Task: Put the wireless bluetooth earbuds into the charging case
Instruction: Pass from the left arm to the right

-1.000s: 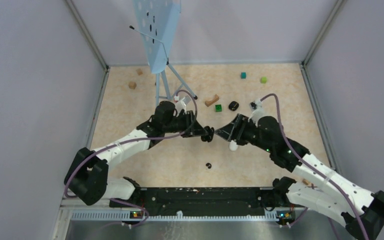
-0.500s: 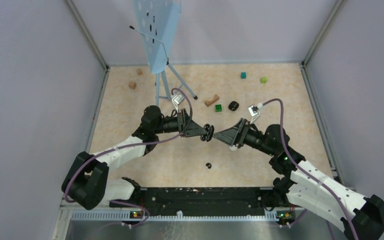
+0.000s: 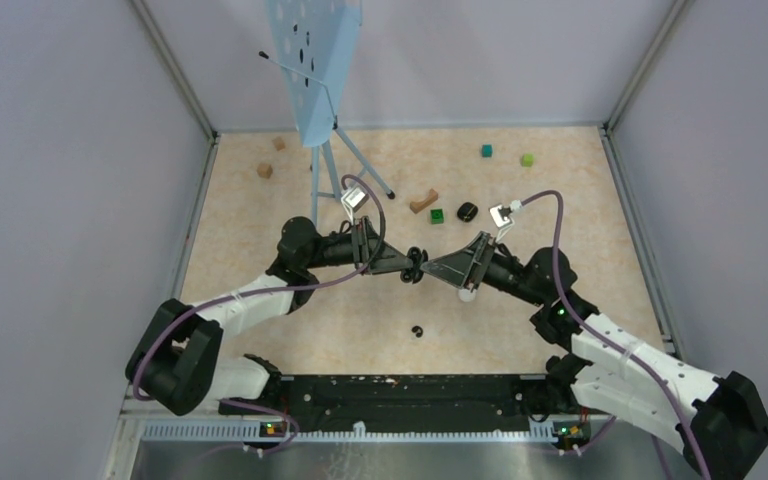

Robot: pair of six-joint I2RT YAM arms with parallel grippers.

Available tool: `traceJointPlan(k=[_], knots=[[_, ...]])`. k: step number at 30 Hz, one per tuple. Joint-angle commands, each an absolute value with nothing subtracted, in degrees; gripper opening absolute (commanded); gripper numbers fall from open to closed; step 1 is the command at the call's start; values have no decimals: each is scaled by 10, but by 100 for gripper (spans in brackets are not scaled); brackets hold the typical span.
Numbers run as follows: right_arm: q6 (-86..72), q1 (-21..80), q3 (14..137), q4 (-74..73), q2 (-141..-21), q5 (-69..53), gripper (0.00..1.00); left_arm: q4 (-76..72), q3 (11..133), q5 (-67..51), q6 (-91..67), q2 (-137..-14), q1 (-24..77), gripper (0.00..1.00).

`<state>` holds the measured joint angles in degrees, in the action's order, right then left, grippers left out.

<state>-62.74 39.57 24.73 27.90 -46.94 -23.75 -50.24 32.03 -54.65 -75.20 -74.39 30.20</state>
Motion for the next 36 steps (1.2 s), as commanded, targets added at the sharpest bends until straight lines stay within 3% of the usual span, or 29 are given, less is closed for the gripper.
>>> traceJointPlan(k=[1, 19, 30, 36], knots=[[-636, 393, 244, 341, -485, -256, 53, -551, 318, -556, -760, -749, 301, 9], [-651, 393, 231, 394, -517, -262, 42, -562, 317, -559, -770, -755, 301, 8], [-665, 393, 213, 411, -512, -250, 20, -563, 314, -559, -772, -752, 301, 9], [-664, 393, 211, 402, -508, -247, 22, -564, 314, -561, -769, -752, 301, 9]])
